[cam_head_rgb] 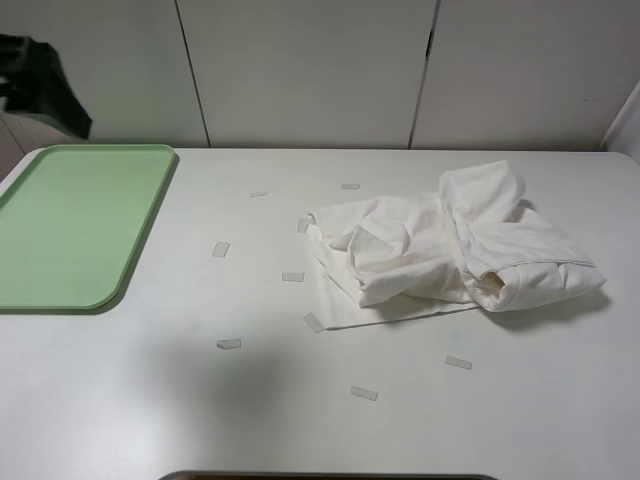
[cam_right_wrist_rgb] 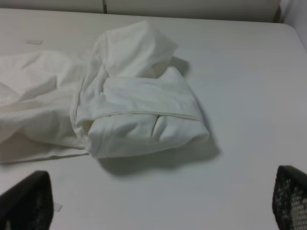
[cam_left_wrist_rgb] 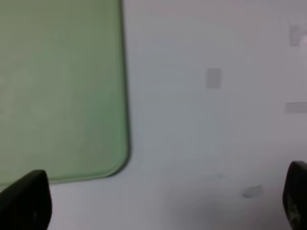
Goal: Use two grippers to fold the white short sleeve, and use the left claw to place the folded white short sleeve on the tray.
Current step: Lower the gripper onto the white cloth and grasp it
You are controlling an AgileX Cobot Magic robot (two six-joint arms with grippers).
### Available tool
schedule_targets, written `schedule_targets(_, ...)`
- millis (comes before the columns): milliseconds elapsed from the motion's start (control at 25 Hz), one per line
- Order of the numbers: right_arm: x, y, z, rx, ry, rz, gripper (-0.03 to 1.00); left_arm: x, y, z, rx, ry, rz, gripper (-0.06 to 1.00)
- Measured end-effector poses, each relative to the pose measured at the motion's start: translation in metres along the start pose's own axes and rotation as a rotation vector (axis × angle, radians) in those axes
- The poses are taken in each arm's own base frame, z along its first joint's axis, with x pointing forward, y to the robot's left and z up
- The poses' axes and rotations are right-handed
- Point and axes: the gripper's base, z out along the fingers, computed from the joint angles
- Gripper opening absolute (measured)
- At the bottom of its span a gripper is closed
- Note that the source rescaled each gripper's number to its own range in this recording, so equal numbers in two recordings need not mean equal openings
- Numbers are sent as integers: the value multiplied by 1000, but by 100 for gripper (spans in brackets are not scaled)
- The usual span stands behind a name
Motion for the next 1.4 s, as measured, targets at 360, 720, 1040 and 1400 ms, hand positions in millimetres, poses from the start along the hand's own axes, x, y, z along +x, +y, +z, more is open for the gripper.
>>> schedule_targets(360, 0, 0, 0, 0, 0, 0, 100, 3, -90, 84, 168, 99, 26, 96)
schedule_targets(720, 0, 0, 0, 0, 0, 0, 100, 24, -150, 146, 248, 131, 14, 96)
schedule_targets(1040, 0, 0, 0, 0, 0, 0, 100, 26, -201, 189, 310, 118, 1, 96)
schedule_targets(1400, 0, 0, 0, 0, 0, 0, 100, 36, -238, 246, 321, 144, -18, 96)
